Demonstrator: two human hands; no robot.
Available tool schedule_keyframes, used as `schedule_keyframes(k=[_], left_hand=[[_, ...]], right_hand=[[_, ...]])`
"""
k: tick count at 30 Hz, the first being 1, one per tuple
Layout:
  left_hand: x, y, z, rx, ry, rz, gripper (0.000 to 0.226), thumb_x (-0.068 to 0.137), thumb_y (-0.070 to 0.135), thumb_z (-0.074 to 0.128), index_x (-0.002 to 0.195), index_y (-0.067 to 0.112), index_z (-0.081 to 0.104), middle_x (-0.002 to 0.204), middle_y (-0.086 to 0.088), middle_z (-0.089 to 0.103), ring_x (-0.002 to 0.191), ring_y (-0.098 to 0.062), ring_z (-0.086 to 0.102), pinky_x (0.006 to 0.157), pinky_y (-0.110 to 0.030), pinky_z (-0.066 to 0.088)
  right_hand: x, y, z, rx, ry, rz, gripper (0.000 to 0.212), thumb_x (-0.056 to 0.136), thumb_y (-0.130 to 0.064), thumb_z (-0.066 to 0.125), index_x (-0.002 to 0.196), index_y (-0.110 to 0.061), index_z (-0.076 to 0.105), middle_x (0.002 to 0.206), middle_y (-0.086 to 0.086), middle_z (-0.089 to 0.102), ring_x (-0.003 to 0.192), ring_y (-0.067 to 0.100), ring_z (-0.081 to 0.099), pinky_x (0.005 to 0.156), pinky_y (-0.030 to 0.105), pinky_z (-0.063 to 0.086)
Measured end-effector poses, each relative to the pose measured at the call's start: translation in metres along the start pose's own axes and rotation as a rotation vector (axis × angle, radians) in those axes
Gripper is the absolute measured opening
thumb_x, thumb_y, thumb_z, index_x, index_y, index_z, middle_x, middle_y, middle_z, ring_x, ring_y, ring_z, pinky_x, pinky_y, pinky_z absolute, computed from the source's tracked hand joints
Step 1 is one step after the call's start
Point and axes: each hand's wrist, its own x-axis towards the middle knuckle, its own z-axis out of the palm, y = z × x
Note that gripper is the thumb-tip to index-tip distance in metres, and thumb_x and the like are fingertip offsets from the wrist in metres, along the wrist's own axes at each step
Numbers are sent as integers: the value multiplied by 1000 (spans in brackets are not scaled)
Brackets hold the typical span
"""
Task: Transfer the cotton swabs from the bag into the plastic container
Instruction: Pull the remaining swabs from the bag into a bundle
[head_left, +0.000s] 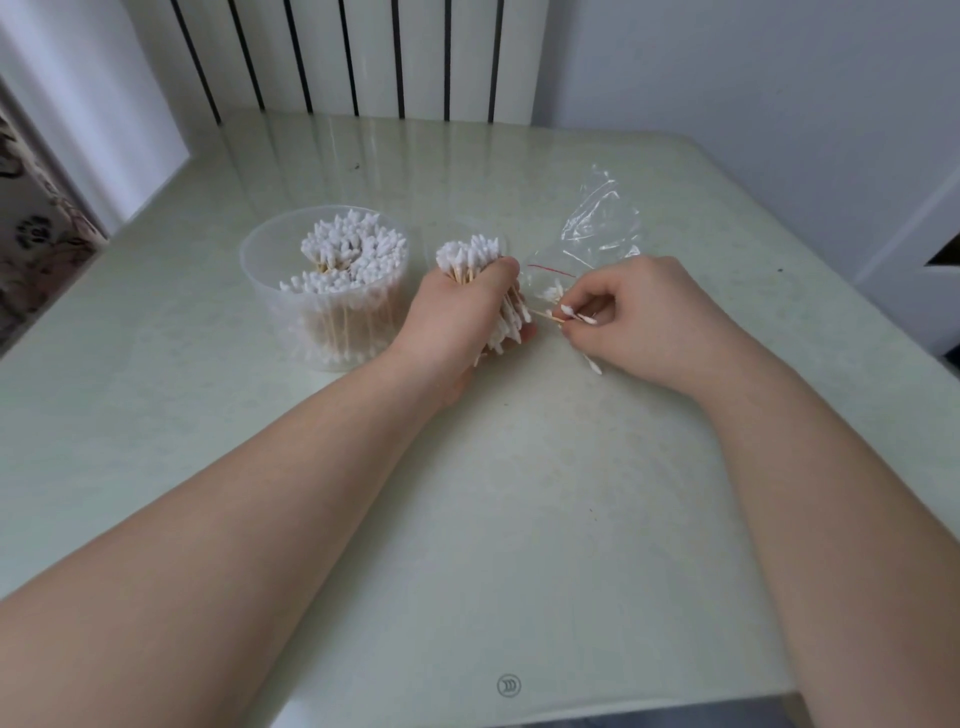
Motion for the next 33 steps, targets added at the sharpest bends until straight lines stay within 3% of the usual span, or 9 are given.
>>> schedule_keyframes(k=[2, 5, 7, 10, 13, 17, 23, 28, 33], left_hand=[[2, -1, -1, -9, 6, 2, 10, 77, 26, 68, 79, 16, 68, 81, -11, 70, 78, -27, 69, 89, -65, 55], [4, -4, -1, -14, -14, 9, 8, 87, 20, 66, 81, 14, 69, 80, -10, 70, 80, -27, 68, 92, -65, 54], [4, -4, -2, -4, -9, 7, 10, 83, 24, 67, 83, 14, 68, 81, -11, 69, 79, -28, 68, 91, -65, 54], [3, -4, -2, 5, -15, 21, 12, 82, 25, 67, 84, 14, 68, 80, -11, 70, 76, -27, 69, 87, -65, 56], [3, -6, -2, -40, -51, 39, 14, 97, 10, 61, 84, 13, 65, 85, -9, 70, 79, -23, 69, 79, -50, 62], [1, -4, -2, -3, -75, 90, 14, 101, 10, 57, 88, 14, 61, 71, -1, 62, 61, -15, 59, 65, -36, 53], [1, -4, -7, 85, -201, 134, 22, 92, 33, 73, 99, 13, 75, 76, -3, 62, 67, -17, 55, 62, -34, 45], [6, -8, -6, -1, -162, 98, 19, 91, 32, 67, 93, 13, 72, 87, -11, 69, 84, -25, 65, 78, -41, 52], [5, -9, -4, -78, -109, 91, 16, 104, 18, 56, 93, 11, 67, 92, -8, 73, 83, -20, 70, 74, -39, 58]], right_hand=[[3, -1, 3, 102, 56, 60, 11, 81, -16, 74, 82, -27, 75, 68, -9, 71, 58, 1, 65, 57, 10, 48], [6, -1, 1, 327, 138, 153, 12, 80, -11, 75, 84, -23, 76, 70, -2, 74, 49, 18, 66, 56, 26, 53], [6, 0, -1, 396, 182, 167, 14, 78, -12, 75, 86, -23, 77, 74, -2, 75, 57, 30, 70, 58, 31, 53], [5, -4, -3, 464, 256, 153, 15, 78, -12, 74, 87, -24, 77, 80, -3, 76, 65, 31, 72, 50, 29, 48], [4, -11, -2, 551, 277, 117, 12, 84, -7, 75, 87, -19, 75, 87, -1, 76, 72, 20, 75, 41, 23, 44], [4, -16, 0, 663, 222, 88, 10, 84, -7, 77, 92, -14, 75, 84, 5, 77, 80, 45, 70, 46, 29, 45], [0, -22, 4, 751, 60, 6, 11, 90, -2, 69, 100, -7, 75, 88, 10, 77, 72, 20, 73, 53, 24, 50], [-1, -18, 5, 703, 7, -10, 16, 92, 4, 65, 102, -8, 71, 77, 7, 76, 67, 18, 72, 54, 25, 53], [2, -16, 2, 749, 82, 60, 14, 90, 2, 67, 101, -6, 71, 75, 4, 74, 66, 23, 71, 55, 30, 55]])
